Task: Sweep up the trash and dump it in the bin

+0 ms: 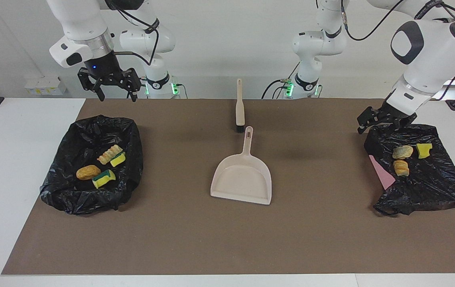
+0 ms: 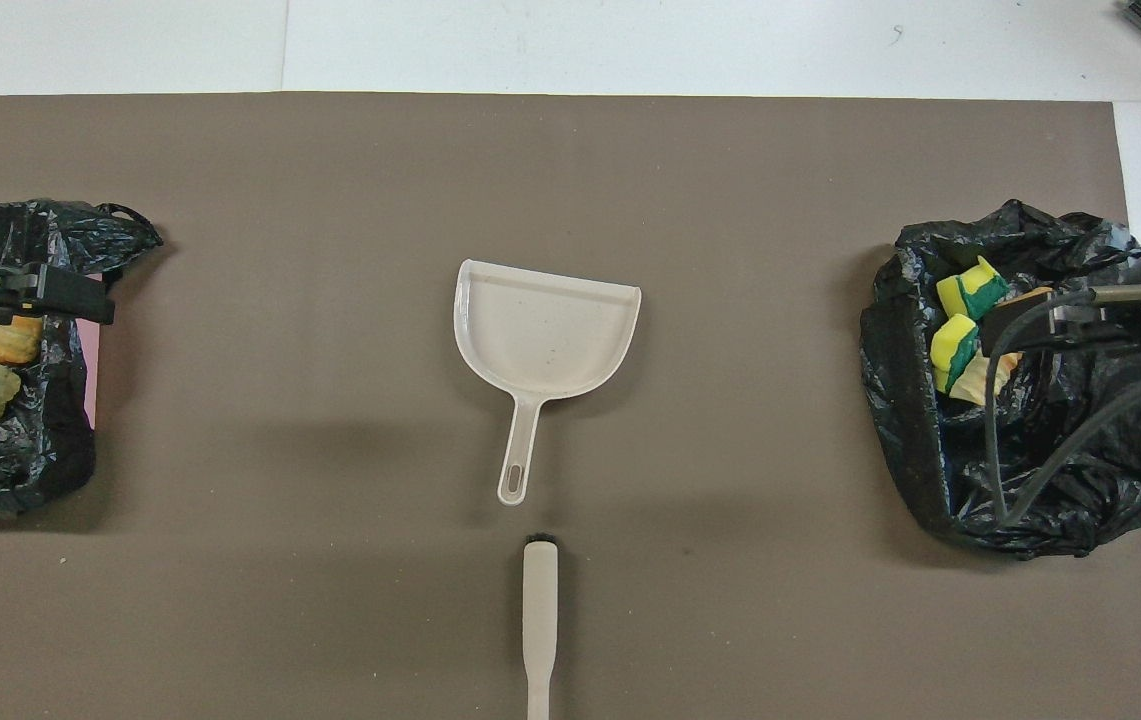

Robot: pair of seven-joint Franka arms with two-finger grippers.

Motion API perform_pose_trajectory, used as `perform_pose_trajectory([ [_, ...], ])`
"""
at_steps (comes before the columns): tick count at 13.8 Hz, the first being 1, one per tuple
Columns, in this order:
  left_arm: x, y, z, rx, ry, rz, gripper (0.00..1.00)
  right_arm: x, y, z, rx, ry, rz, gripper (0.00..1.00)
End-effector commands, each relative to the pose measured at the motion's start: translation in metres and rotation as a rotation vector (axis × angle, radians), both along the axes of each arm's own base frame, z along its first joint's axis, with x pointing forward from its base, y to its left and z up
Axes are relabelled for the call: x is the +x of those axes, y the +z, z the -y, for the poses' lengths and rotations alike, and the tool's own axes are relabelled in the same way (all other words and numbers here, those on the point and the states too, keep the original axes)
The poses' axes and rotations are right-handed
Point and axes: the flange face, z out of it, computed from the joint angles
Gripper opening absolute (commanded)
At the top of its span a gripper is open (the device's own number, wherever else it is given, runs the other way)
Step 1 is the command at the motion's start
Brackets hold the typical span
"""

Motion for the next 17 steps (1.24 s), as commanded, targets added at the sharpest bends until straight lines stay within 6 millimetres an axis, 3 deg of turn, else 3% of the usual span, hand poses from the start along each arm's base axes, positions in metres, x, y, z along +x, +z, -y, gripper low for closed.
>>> perform_pose_trajectory([
  [1,-0.016,0.017,0.001,0.065,-0.034,-0.010,1.00,0.001,0.001,0.003,0.010,0.019,0.001,1.00],
  [6,-0.024,0.038,0.000,0.086,-0.054,-0.086,1.00,0.002,0.001,0.005,0.009,0.014,0.003,1.00],
  [17,-0.022,0.039,-0.002,0.076,-0.054,-0.095,1.00,0.003,0.000,0.014,0.004,-0.003,0.001,1.00],
])
